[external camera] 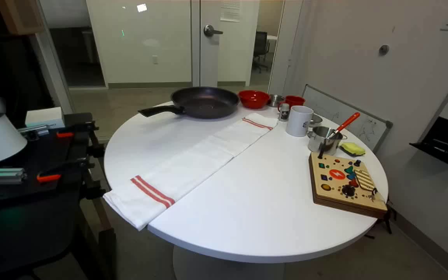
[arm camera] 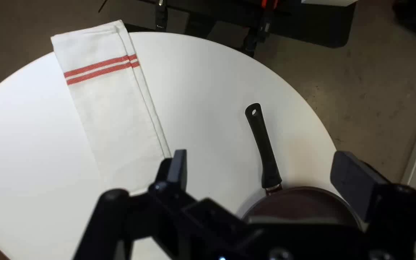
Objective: Fold the towel in half
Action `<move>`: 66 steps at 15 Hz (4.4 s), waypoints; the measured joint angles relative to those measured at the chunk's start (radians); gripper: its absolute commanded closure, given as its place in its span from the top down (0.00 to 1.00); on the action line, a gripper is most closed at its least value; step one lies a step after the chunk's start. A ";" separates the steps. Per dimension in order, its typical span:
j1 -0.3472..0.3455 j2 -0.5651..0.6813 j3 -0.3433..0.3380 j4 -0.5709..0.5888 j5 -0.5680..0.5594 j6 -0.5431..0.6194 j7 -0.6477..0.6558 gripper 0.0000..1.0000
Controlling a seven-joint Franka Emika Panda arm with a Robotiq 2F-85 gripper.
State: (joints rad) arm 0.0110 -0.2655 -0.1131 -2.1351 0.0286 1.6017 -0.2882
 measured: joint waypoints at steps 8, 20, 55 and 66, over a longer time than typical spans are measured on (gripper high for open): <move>0.000 0.000 0.000 0.001 0.000 0.001 0.000 1.00; -0.018 0.023 0.007 0.000 -0.022 0.011 0.028 1.00; -0.280 0.151 -0.117 -0.164 -0.197 0.184 0.765 1.00; -0.401 -0.008 -0.228 -0.345 0.034 0.218 0.705 1.00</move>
State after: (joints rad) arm -0.3896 -0.2731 -0.3409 -2.4797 0.0621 1.8200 0.4163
